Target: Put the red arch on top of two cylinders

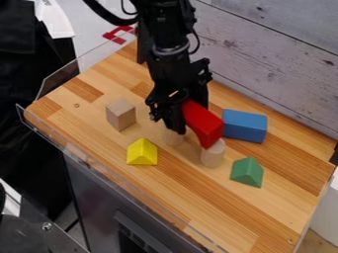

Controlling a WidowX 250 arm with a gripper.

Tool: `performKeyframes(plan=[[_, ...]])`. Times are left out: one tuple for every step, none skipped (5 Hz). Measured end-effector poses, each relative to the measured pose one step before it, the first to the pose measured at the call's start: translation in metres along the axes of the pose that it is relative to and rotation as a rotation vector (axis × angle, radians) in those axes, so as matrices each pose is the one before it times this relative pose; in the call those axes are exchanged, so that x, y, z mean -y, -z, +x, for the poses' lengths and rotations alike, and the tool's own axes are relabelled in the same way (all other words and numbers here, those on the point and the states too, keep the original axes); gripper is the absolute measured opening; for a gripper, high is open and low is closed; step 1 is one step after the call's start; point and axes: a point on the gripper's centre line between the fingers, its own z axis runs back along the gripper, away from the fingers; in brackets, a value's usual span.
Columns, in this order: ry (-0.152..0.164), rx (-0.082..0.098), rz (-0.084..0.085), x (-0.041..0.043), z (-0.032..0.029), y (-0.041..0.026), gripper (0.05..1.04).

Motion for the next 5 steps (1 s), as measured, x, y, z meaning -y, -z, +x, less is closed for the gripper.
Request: performKeyframes(plan=[[-0.002, -0.0011, -0.0042, 0.00073, -0.00005, 0.0004, 0.649], [0.0284, -0.0187, 0.0039, -0.00007, -0.00174, 0.00402, 0.955], [0.0091, -0.0026, 0.0069, -0.00056, 0.00026, 0.00176, 0.999], [0.0438, 0.0222, 0.0081, 0.00618, 0.00373, -0.00764, 0.999], [0.0723, 0.0595, 0.0777, 0.01263, 0.01128, -0.02961, 0.999]])
